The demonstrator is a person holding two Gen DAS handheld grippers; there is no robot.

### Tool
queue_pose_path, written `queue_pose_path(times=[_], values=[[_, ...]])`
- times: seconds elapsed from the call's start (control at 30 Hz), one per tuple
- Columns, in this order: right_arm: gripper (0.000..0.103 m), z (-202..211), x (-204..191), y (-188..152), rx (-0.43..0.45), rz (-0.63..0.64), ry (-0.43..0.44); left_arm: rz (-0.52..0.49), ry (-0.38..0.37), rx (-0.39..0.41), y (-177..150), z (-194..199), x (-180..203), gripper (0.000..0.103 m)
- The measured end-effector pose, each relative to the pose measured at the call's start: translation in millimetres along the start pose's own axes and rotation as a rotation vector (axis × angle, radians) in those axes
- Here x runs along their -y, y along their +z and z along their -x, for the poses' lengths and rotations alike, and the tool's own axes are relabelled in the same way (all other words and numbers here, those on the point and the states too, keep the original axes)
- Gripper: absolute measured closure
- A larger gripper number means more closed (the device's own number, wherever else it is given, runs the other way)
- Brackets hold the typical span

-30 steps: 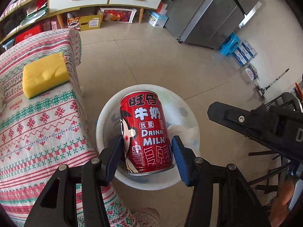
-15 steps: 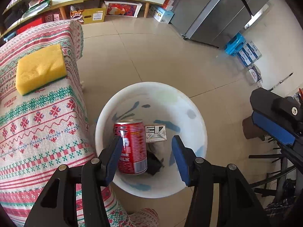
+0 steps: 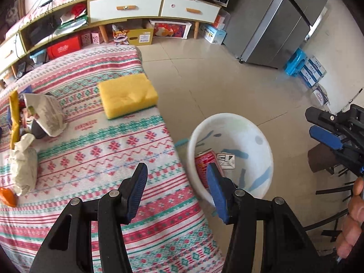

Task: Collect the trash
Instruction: 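Return both open tools over the table toward the remaining trash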

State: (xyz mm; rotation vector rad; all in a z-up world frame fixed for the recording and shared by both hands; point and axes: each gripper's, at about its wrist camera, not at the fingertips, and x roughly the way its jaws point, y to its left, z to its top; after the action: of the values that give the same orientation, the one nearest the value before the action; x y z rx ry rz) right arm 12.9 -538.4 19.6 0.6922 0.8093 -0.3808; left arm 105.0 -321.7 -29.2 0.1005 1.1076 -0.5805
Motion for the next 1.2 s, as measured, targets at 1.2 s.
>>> queue_pose_path(times=[1.2], values=[[0.023,-86.4,-212.4,-101.4,-0.163,0.550,0.072,0.361,0.346,0.087,-45.1,121.4,-315.1,0.035]])
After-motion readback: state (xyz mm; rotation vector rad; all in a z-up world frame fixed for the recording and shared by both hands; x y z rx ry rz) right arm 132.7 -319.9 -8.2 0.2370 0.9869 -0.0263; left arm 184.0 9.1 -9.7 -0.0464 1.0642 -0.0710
